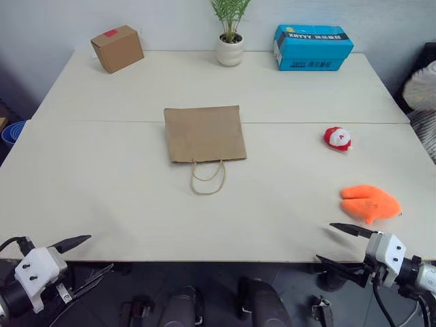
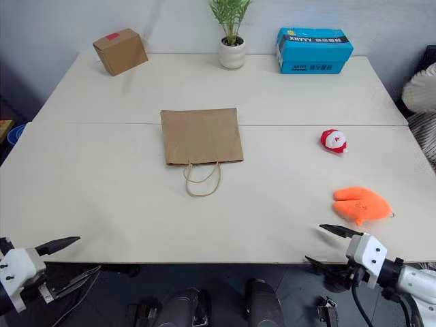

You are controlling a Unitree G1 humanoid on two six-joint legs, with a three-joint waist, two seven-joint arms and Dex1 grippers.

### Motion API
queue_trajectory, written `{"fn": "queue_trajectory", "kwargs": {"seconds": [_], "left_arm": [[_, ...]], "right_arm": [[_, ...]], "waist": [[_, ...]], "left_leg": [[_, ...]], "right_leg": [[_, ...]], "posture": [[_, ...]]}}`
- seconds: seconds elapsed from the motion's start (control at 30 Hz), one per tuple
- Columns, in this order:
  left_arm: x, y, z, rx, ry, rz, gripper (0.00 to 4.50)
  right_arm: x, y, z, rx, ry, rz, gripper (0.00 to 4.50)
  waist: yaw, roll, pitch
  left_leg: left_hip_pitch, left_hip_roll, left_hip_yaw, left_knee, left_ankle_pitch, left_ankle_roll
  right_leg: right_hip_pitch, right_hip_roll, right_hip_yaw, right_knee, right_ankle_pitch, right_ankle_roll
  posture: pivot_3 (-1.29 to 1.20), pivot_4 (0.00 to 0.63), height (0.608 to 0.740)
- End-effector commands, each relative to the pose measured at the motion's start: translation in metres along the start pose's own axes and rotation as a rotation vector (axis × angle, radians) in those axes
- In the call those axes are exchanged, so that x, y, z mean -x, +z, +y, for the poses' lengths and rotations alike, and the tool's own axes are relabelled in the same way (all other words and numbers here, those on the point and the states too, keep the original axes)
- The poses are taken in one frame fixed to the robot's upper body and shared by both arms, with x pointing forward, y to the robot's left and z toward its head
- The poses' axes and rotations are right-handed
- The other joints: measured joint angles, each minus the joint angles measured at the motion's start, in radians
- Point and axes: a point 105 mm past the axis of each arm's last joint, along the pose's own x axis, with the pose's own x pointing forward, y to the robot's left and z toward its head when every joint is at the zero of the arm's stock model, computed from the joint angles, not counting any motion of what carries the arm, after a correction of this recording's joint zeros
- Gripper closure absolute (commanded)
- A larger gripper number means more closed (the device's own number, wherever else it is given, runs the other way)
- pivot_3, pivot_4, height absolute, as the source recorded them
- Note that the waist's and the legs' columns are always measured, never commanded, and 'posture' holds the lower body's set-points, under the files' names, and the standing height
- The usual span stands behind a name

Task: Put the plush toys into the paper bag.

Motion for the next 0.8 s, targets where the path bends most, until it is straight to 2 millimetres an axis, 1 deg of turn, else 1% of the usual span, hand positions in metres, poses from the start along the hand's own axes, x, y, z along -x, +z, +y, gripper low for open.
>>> {"fn": "queue_trajectory", "kwargs": {"seconds": [0.03,0.1,0.17,0.2,0.23,0.27,0.33,0.4,0.43,0.5,0.57,0.6,0.67,0.7,0.73,0.8], "left_arm": [[0.004,0.011,0.005,-0.018,0.027,-0.032,0.11],[-0.001,0.021,0.004,0.029,0.001,-0.076,0.11],[-0.011,0.040,0.007,0.054,-0.029,-0.132,0.11],[-0.014,0.046,0.008,0.055,-0.042,-0.138,0.11],[-0.026,0.057,0.011,0.025,-0.069,-0.160,0.11],[-0.035,0.066,0.014,-0.005,-0.083,-0.170,0.11],[-0.055,0.082,0.018,-0.095,-0.111,-0.185,0.11],[-0.080,0.094,0.022,-0.158,-0.143,-0.181,0.11],[-0.089,0.100,0.023,-0.175,-0.154,-0.196,0.11],[-0.116,0.115,0.028,-0.230,-0.143,-0.237,0.11],[-0.145,0.126,0.031,-0.297,-0.132,-0.253,0.11],[-0.157,0.129,0.028,-0.332,-0.149,-0.258,0.11],[-0.181,0.131,0.024,-0.425,-0.176,-0.246,0.11],[-0.187,0.132,0.023,-0.455,-0.184,-0.244,0.11],[-0.197,0.137,0.025,-0.467,-0.168,-0.261,0.27],[-0.210,0.146,0.026,-0.470,-0.153,-0.295,0.71]], "right_arm": [[-0.004,0.005,0.000,0.013,-0.010,-0.036,0.00],[-0.009,0.013,-0.001,0.006,-0.021,-0.079,0.00],[-0.017,0.028,-0.005,-0.021,-0.053,-0.149,0.00],[-0.020,0.034,-0.006,-0.031,-0.062,-0.173,0.00],[-0.025,0.051,-0.009,-0.035,-0.091,-0.268,0.00],[-0.029,0.064,-0.011,-0.026,-0.106,-0.330,0.00],[-0.037,0.080,-0.013,-0.043,-0.116,-0.395,0.00],[-0.044,0.092,-0.014,-0.045,-0.113,-0.437,0.00],[-0.046,0.096,-0.016,-0.031,-0.124,-0.453,0.00],[-0.052,0.102,-0.023,-0.002,-0.172,-0.477,0.00],[-0.059,0.107,-0.025,0.007,-0.191,-0.490,0.00],[-0.061,0.107,-0.025,0.007,-0.194,-0.494,0.00],[-0.064,0.107,-0.023,0.007,-0.192,-0.494,0.00],[-0.065,0.106,-0.022,0.008,-0.191,-0.493,0.00],[-0.066,0.104,-0.020,0.005,-0.193,-0.490,0.00],[-0.067,0.101,-0.018,0.000,-0.202,-0.483,0.00]], "waist": [[0.000,0.000,0.000],[0.001,0.000,0.000],[0.006,0.000,0.000],[0.010,0.000,0.000],[0.015,0.000,0.000],[0.020,0.001,0.000],[0.025,0.002,-0.001],[0.032,0.003,-0.001],[0.034,0.003,-0.001],[0.035,0.003,-0.001],[0.039,0.003,-0.001],[0.041,0.002,-0.002],[0.043,0.001,-0.002],[0.044,0.001,-0.002],[0.043,0.001,-0.002],[0.041,0.001,-0.002]], "left_leg": [[0.000,0.000,0.000,0.000,0.000,0.000],[0.000,0.000,0.000,0.000,0.001,-0.001],[0.000,0.000,0.000,0.000,0.001,-0.002],[0.000,0.000,0.000,0.000,0.001,-0.002],[0.000,0.000,-0.001,0.001,0.001,-0.002],[0.000,0.000,-0.001,0.002,0.002,-0.002],[0.000,0.000,-0.001,0.003,0.003,-0.003],[0.001,-0.001,-0.001,0.003,0.004,-0.003],[0.001,-0.001,0.000,0.003,0.004,-0.004],[0.000,-0.001,0.000,0.002,0.004,-0.004],[-0.001,-0.001,0.001,0.002,0.006,0.001],[-0.001,-0.002,0.002,0.002,0.007,0.001],[-0.001,-0.001,0.004,0.003,0.008,0.001],[-0.001,-0.001,0.005,0.003,0.008,0.001],[-0.001,-0.001,0.006,0.003,0.008,0.001],[-0.001,-0.001,0.008,0.003,0.008,0.001]], "right_leg": [[0.000,0.000,0.000,0.000,0.000,0.000],[0.000,0.000,0.000,0.000,0.000,0.000],[0.000,0.000,0.000,0.000,0.000,0.000],[0.000,0.000,0.000,0.001,0.000,0.000],[0.000,0.000,0.000,0.002,0.000,0.000],[0.000,0.000,0.000,0.003,0.000,0.000],[0.000,0.000,0.000,0.005,0.000,0.000],[0.001,-0.001,0.000,0.006,0.000,0.000],[0.000,0.000,0.000,0.006,0.001,0.000],[0.000,0.001,0.000,0.006,0.001,0.000],[0.000,0.002,-0.001,0.010,0.001,0.001],[-0.001,0.003,-0.001,0.010,0.001,0.001],[-0.001,0.011,-0.001,0.010,0.001,0.001],[-0.001,0.011,-0.001,0.010,0.001,0.001],[-0.001,0.012,-0.001,0.009,0.001,0.001],[-0.002,0.012,-0.001,0.010,0.001,0.002]], "posture": [[0.00,0.150,0.740],[0.00,0.150,0.740],[0.00,0.150,0.740],[0.00,0.150,0.740],[0.00,0.150,0.740],[0.00,0.150,0.740],[0.00,0.150,0.740],[0.00,0.150,0.740],[0.00,0.150,0.740],[0.00,0.150,0.740],[0.00,0.150,0.740],[0.00,0.150,0.740],[0.00,0.150,0.740],[0.00,0.150,0.740],[0.00,0.150,0.740],[0.00,0.150,0.740]]}}
